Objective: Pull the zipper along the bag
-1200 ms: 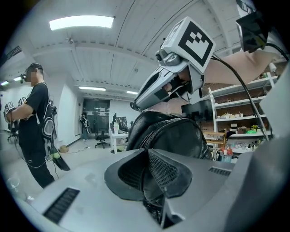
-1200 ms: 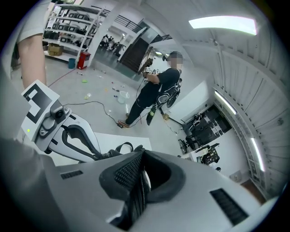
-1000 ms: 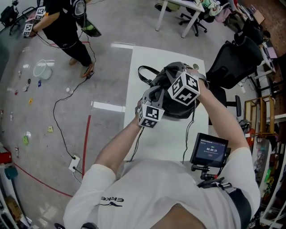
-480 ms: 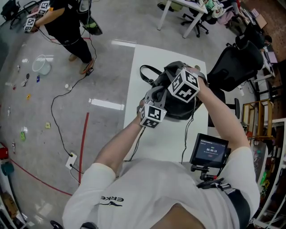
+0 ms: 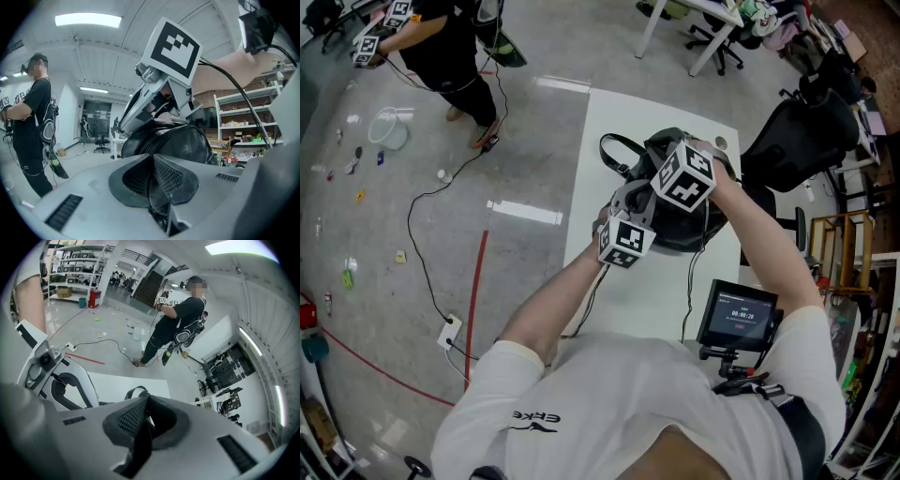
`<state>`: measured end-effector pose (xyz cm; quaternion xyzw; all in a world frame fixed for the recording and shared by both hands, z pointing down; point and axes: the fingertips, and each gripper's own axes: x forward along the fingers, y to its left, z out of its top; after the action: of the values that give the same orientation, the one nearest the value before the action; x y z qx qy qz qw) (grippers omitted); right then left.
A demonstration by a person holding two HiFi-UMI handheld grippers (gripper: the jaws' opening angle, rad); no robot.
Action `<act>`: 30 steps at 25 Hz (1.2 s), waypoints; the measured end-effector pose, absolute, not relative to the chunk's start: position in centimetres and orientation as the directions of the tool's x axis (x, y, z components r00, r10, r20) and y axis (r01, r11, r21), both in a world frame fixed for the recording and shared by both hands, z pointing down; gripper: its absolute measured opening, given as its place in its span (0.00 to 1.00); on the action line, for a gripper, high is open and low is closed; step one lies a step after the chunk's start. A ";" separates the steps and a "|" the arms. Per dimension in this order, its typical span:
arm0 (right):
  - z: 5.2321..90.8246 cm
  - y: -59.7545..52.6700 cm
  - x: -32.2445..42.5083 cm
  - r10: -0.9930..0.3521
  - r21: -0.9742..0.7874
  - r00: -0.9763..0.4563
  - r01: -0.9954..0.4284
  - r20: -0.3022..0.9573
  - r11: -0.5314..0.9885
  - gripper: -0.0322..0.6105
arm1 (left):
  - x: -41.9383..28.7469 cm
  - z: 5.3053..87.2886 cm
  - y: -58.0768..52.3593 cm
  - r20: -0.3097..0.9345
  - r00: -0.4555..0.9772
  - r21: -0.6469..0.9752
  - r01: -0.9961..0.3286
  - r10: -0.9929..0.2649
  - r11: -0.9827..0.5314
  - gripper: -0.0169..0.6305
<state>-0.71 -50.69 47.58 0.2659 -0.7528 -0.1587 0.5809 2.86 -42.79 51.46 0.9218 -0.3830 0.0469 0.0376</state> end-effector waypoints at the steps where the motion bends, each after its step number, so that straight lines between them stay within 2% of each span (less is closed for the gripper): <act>1: 47.7 -50.7 -0.8 -0.581 0.545 -0.180 -0.212 0.794 0.811 0.08 | 2.9 51.4 -42.8 0.114 0.704 0.035 -0.708 -0.701 -0.705 0.03; 17: 51.5 -51.3 -2.5 -0.490 0.478 -0.089 -0.130 0.867 0.869 0.08 | 2.2 52.2 -42.9 0.088 0.721 0.080 -0.693 -0.688 -0.716 0.03; 30: 55.0 -50.5 -3.2 -0.357 0.358 0.019 -0.062 0.934 0.932 0.08 | 1.9 52.6 -43.2 0.076 0.730 0.107 -0.683 -0.679 -0.722 0.03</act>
<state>-3.17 -50.47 55.04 0.1516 -0.6922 -0.1056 0.6977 1.89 -43.24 52.58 0.9278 -0.3672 0.0157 0.0639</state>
